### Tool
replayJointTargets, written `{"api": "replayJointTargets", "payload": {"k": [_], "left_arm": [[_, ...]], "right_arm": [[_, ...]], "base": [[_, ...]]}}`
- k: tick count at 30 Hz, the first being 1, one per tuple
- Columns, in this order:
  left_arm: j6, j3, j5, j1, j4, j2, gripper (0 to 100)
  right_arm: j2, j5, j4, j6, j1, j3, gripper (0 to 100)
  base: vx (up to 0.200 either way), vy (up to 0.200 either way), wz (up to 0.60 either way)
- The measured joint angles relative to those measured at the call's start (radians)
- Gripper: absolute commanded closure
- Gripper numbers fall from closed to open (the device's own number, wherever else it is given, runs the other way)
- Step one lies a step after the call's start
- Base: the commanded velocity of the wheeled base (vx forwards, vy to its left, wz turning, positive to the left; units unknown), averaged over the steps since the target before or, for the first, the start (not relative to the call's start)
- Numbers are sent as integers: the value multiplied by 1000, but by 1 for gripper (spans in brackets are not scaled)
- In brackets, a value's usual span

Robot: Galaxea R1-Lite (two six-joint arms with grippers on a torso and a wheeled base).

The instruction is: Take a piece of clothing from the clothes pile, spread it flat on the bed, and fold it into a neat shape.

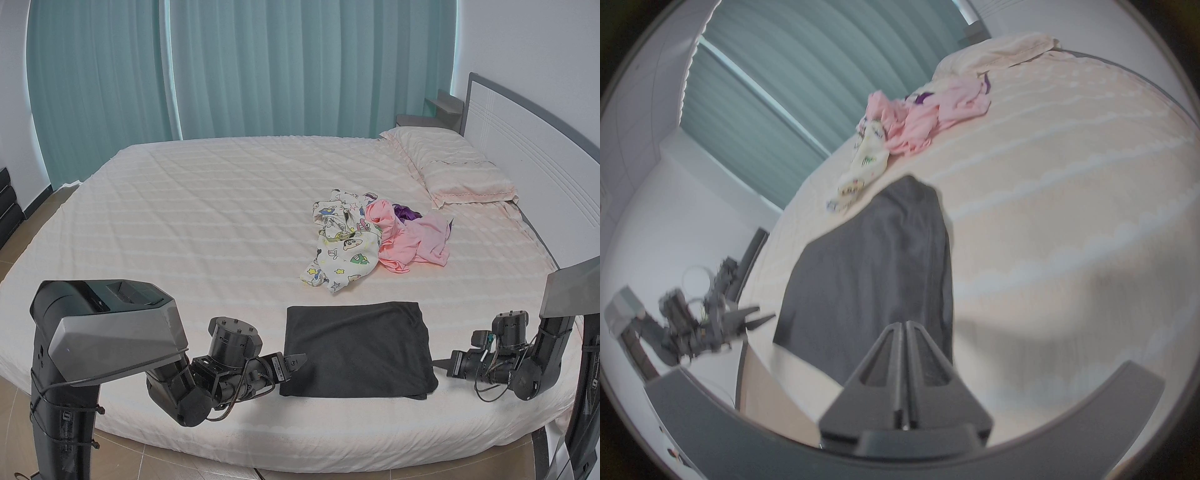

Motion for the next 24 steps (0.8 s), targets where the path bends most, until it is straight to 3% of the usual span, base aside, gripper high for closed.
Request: {"api": "replayJointTargets", "payload": {"k": [7,23,24], "left_arm": [[-45,-11,-3,0,-3,6,0],[-69,-20,-2,-2,-14,40,0],[-69,-20,-2,-2,-13,41,0]], "right_arm": [[36,-49,19,120,0,-214,0],[203,-129,84,144,30,-555,0],[214,-132,84,145,34,-571,100]], "base": [[0,0,0],[0,0,0],[0,0,0]]}}
